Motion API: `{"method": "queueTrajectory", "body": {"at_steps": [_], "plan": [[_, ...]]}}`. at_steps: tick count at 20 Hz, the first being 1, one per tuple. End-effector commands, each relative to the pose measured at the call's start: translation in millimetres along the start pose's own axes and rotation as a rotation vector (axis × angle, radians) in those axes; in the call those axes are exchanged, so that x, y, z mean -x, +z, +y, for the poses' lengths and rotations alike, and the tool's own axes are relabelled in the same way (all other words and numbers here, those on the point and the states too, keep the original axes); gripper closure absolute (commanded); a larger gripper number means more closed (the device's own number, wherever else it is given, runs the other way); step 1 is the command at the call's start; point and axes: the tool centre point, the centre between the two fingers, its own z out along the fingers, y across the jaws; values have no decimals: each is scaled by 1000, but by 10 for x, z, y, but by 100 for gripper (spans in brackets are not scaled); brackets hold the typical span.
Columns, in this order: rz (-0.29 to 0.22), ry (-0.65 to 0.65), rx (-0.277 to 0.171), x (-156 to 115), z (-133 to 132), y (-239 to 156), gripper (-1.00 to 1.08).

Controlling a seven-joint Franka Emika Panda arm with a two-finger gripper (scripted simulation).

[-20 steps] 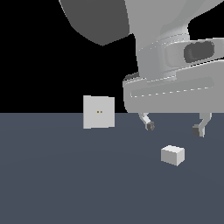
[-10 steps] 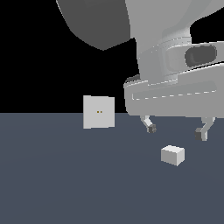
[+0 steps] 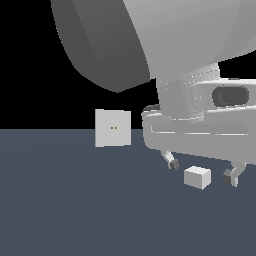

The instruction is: Plug the charger into the wall socket.

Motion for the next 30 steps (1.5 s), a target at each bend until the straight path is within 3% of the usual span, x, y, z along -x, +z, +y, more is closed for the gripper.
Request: {"method": "queueTrajectory", "body": {"at_steps": [1,5,6,20,30], "plan": [[1,1,-1,23,-1,75,-92],[1,1,-1,37,-3,117,-92],[1,1,-1,37,-3,117,108],[1,-13,-5,25,-17,105,108],[5,-176,-58,-41,-243,-15,108]]}}
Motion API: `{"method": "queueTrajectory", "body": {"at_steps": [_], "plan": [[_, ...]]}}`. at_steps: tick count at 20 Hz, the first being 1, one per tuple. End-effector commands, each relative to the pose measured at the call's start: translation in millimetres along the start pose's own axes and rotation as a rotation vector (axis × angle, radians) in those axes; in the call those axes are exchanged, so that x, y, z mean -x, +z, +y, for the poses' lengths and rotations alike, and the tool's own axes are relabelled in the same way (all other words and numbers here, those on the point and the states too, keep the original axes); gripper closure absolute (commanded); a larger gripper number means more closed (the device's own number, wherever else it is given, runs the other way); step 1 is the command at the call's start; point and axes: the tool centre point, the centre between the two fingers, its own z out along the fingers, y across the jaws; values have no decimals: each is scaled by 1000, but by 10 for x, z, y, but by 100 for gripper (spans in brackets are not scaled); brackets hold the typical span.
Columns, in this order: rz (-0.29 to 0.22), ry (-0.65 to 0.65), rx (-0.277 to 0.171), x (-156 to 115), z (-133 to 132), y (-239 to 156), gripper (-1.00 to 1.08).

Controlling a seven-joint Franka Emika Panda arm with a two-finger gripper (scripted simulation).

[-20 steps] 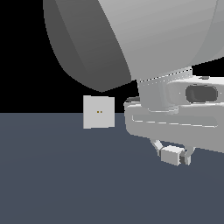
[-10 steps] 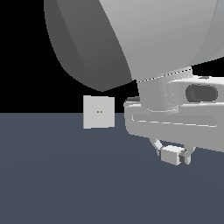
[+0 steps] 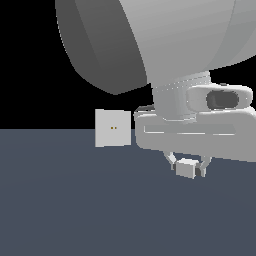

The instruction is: Plug the charger into the wall socket.

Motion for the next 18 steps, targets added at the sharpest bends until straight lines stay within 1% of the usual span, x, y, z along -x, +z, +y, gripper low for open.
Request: {"method": "queueTrajectory", "body": {"at_steps": [1,9,18], "plan": [[2,-59,-20,-33,-82,-44,108],[7,-308,-101,-99,-430,-237,108],[10,-581,-190,-59,-800,-477,108]]}}
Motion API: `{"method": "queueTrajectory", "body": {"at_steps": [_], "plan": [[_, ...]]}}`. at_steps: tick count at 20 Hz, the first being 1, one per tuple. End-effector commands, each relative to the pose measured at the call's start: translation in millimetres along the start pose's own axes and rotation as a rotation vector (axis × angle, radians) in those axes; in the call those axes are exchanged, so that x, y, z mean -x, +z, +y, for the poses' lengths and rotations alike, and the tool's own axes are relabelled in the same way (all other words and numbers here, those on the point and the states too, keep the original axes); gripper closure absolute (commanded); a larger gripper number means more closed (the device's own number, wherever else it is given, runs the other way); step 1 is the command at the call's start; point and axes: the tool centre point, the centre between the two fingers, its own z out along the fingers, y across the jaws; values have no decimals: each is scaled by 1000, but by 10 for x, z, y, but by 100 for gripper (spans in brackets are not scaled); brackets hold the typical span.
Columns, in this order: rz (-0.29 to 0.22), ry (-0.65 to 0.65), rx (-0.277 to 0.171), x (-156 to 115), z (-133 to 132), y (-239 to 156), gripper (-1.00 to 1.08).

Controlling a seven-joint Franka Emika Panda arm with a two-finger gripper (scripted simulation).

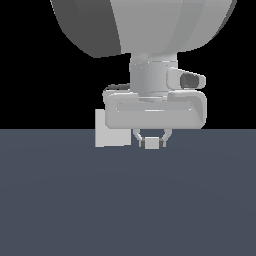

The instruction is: Plug the charger into the wall socket.

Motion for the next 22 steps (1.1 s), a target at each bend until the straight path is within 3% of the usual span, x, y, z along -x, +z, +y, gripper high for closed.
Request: {"method": "queueTrajectory", "body": {"at_steps": [1,12,22], "plan": [[1,-75,-24,-33,-104,-52,108],[-2,-351,-118,-60,-501,-254,108],[-7,-473,-161,-22,-672,-349,108]]}}
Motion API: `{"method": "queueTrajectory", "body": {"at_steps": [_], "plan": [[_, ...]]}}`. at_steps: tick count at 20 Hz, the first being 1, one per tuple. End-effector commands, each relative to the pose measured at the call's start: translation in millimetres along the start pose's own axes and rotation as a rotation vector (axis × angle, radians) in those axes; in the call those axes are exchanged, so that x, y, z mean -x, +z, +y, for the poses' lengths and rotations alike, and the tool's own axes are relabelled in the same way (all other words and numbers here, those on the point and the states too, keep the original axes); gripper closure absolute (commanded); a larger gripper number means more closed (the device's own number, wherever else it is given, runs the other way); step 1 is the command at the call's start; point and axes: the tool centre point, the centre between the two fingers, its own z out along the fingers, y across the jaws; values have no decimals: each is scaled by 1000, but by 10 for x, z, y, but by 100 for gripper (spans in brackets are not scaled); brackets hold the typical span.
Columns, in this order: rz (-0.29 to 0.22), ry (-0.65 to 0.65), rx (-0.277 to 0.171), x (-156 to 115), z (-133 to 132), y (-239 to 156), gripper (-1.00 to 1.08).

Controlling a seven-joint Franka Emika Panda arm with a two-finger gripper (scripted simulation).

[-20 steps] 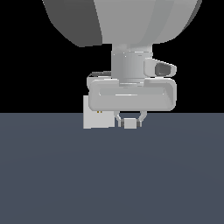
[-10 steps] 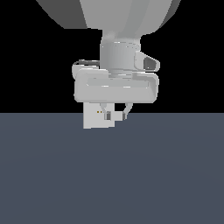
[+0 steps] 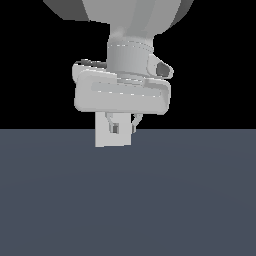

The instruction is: Plug the charger into the wall socket.

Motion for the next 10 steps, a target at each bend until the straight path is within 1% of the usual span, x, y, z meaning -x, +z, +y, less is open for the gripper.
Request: {"method": "queueTrajectory", "body": {"at_steps": [1,10], "plan": [[-1,-18,-6,-5,-27,-10,108],[-2,-15,-6,0,-25,-6,108]]}}
